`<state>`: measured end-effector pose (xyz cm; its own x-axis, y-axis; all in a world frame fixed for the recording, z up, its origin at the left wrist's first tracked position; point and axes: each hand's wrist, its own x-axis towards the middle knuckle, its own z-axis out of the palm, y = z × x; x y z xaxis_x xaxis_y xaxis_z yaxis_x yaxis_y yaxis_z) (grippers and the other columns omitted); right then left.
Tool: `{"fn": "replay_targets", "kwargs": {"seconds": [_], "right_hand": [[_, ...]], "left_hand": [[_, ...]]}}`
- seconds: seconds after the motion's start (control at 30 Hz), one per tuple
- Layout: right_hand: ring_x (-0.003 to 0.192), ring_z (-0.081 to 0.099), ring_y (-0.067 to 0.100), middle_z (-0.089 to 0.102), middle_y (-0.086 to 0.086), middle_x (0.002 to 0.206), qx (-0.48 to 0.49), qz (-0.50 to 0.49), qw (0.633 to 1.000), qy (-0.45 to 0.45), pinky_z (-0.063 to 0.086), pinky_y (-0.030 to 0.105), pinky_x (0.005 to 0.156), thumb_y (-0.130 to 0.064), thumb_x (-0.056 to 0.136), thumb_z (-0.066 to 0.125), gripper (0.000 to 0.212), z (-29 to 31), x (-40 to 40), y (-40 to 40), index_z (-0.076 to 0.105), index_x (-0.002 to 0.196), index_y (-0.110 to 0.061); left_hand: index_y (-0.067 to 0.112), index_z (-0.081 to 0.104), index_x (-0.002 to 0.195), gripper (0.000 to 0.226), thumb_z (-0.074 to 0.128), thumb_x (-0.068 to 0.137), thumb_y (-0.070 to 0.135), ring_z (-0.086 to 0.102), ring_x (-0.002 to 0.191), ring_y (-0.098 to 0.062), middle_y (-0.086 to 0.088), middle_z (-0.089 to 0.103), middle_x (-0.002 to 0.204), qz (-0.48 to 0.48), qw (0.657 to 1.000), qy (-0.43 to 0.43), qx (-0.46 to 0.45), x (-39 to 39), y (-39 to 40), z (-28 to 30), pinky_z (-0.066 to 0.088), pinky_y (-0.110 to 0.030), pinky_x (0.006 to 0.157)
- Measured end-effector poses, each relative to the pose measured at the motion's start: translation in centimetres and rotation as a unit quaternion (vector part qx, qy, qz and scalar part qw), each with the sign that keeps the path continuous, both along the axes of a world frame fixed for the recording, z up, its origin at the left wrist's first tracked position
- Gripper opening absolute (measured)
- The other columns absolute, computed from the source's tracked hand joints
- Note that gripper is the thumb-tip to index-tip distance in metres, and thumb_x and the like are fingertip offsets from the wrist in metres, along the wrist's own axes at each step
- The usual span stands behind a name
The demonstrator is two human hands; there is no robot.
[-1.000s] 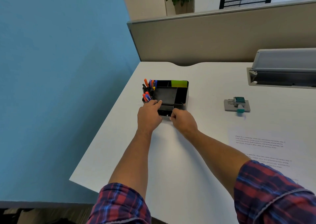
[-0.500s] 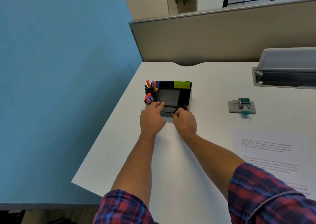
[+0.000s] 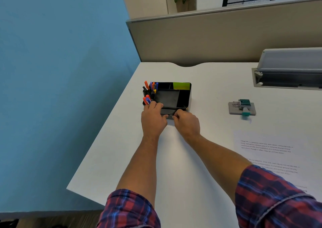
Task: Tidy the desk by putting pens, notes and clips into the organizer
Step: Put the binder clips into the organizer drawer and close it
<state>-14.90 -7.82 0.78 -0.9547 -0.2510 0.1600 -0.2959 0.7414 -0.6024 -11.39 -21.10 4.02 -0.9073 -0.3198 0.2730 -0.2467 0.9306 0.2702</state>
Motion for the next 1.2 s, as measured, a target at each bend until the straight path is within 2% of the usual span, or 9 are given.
{"fn": "replay_targets", "kwargs": {"seconds": [0.1,0.27,0.5,0.67,0.9,1.07,1.2], "right_hand": [[0.069,0.058,0.016,0.069,0.001,0.084,0.007,-0.008,1.000,-0.012,0.041,0.024,0.061,-0.031,0.101,0.054,0.021,0.0,-0.2,-0.1,0.067,0.094,-0.016],[0.070,0.061,0.019,0.070,0.001,0.085,0.019,0.001,1.000,-0.017,0.049,0.027,0.062,-0.031,0.101,0.054,0.020,-0.2,-0.4,0.1,0.065,0.093,-0.016],[0.069,0.054,0.015,0.072,0.000,0.091,0.037,0.008,0.999,-0.002,0.037,0.024,0.064,-0.035,0.102,0.051,0.025,-0.6,0.2,0.6,0.069,0.101,-0.017],[0.074,0.063,0.020,0.073,0.002,0.091,0.050,0.019,0.999,0.008,0.040,0.025,0.063,-0.033,0.102,0.050,0.025,-0.1,-0.5,0.8,0.069,0.100,-0.017],[0.071,0.062,0.019,0.073,0.002,0.090,0.050,0.027,0.998,0.023,0.042,0.024,0.064,-0.033,0.101,0.052,0.025,-0.2,-0.9,1.3,0.070,0.101,-0.016],[0.065,0.063,0.022,0.073,0.002,0.084,0.080,0.070,0.989,0.105,0.035,0.024,0.059,-0.026,0.098,0.058,0.017,-0.4,-0.4,1.2,0.073,0.097,-0.017],[0.061,0.062,0.022,0.071,0.002,0.082,0.152,0.096,0.976,0.121,0.042,0.024,0.057,-0.021,0.096,0.061,0.015,-0.7,0.3,0.7,0.073,0.104,-0.017]], "left_hand": [[0.020,0.063,0.119,0.054,0.085,0.076,0.042,0.055,0.108,-0.023,-0.001,0.061,0.119,0.013,1.000,0.004,-0.005,-0.3,0.3,-0.7,0.053,-0.033,0.082],[0.019,0.061,0.117,0.055,0.088,0.074,0.040,0.054,0.111,-0.024,-0.002,0.061,0.121,0.022,1.000,0.008,-0.015,-0.4,0.5,-1.2,0.052,-0.033,0.084],[0.019,0.061,0.116,0.056,0.086,0.074,0.047,0.054,0.109,-0.024,-0.003,0.060,0.118,0.023,0.999,0.022,-0.023,-0.5,0.5,-1.5,0.054,-0.033,0.082],[0.018,0.062,0.114,0.054,0.087,0.074,0.043,0.056,0.108,-0.025,-0.004,0.061,0.117,0.024,0.999,0.031,-0.036,-0.6,0.5,-1.7,0.054,-0.033,0.083],[0.017,0.062,0.113,0.053,0.087,0.073,0.041,0.056,0.107,-0.025,-0.005,0.062,0.116,0.021,0.999,0.039,-0.030,-0.5,0.6,-1.7,0.053,-0.033,0.081],[0.016,0.063,0.112,0.052,0.090,0.071,0.035,0.057,0.106,-0.027,-0.006,0.063,0.113,0.024,0.999,0.036,-0.027,-0.5,0.8,-1.6,0.054,-0.034,0.081],[0.015,0.064,0.111,0.049,0.090,0.071,0.028,0.058,0.105,-0.028,-0.007,0.064,0.113,0.028,0.999,0.028,-0.030,-0.4,0.9,-1.3,0.054,-0.033,0.080]]}}
